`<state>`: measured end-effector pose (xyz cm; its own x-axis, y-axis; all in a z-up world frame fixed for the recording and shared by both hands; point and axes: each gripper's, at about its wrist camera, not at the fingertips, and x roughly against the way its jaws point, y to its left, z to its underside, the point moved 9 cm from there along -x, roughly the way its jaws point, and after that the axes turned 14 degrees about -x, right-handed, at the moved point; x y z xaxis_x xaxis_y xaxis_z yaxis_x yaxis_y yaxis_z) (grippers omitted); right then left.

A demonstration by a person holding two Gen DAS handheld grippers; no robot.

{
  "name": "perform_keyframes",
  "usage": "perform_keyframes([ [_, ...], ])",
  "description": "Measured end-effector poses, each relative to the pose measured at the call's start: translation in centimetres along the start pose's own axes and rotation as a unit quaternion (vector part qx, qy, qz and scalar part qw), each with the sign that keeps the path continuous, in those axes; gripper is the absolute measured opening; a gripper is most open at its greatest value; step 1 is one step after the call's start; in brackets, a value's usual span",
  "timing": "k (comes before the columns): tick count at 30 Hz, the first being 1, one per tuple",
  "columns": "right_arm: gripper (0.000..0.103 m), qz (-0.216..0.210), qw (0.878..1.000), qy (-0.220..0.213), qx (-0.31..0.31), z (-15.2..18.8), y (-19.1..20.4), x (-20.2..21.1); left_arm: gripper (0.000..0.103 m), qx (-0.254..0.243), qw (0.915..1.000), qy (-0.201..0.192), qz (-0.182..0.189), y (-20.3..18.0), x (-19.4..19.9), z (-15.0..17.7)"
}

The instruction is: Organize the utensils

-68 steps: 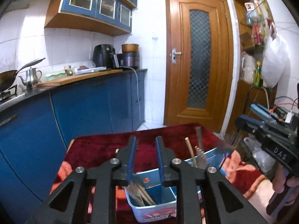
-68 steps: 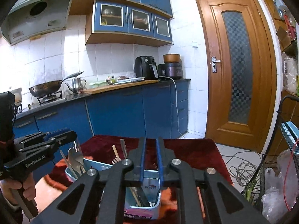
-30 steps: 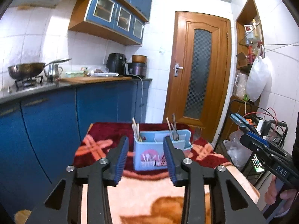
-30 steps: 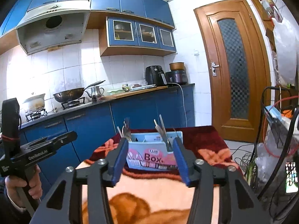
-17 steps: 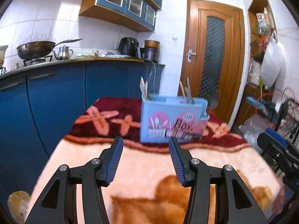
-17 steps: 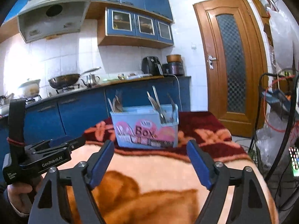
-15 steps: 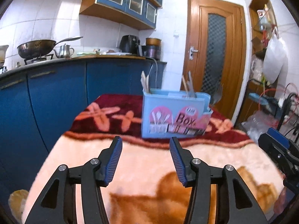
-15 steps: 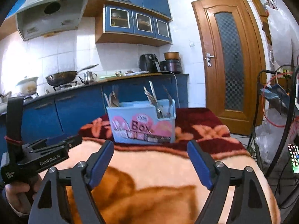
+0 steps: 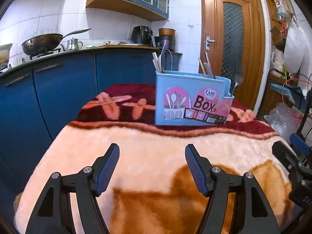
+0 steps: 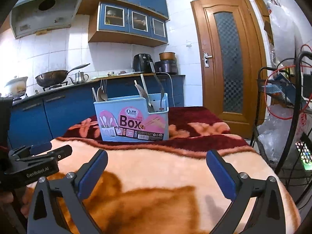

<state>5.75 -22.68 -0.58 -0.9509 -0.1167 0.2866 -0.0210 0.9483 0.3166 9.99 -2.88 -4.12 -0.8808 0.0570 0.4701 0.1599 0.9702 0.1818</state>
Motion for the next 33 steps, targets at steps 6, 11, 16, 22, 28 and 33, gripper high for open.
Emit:
perform_keyframes([
  [6, 0.103, 0.004, 1.0, 0.0, -0.009, 0.02, -0.22, -0.03, 0.071, -0.007, 0.9995, -0.022, -0.02, 0.08, 0.85, -0.23],
  [11, 0.103, 0.004, 1.0, 0.002, -0.007, 0.14, -0.1, -0.12, 0.071, 0.004, 0.9998, -0.013, -0.014, 0.41, 0.55, -0.04],
  [16, 0.103, 0.005, 1.0, 0.003, -0.01, 0.22, -0.11, -0.14, 0.071, 0.005, 0.9998, -0.013, -0.017, 0.41, 0.49, 0.04],
  [22, 0.103, 0.005, 1.0, 0.005, -0.009, 0.29, -0.14, -0.15, 0.071, 0.002, 0.9998, -0.013, -0.017, 0.31, 0.47, 0.07],
  [28, 0.103, 0.005, 1.0, 0.006, -0.014, 0.37, -0.23, -0.19, 0.071, -0.005, 0.9997, -0.016, -0.02, 0.1, 0.6, 0.0],
  [33, 0.103, 0.006, 1.0, 0.005, -0.013, 0.35, -0.23, -0.21, 0.071, -0.007, 0.9996, -0.017, -0.02, -0.02, 0.75, 0.0],
])
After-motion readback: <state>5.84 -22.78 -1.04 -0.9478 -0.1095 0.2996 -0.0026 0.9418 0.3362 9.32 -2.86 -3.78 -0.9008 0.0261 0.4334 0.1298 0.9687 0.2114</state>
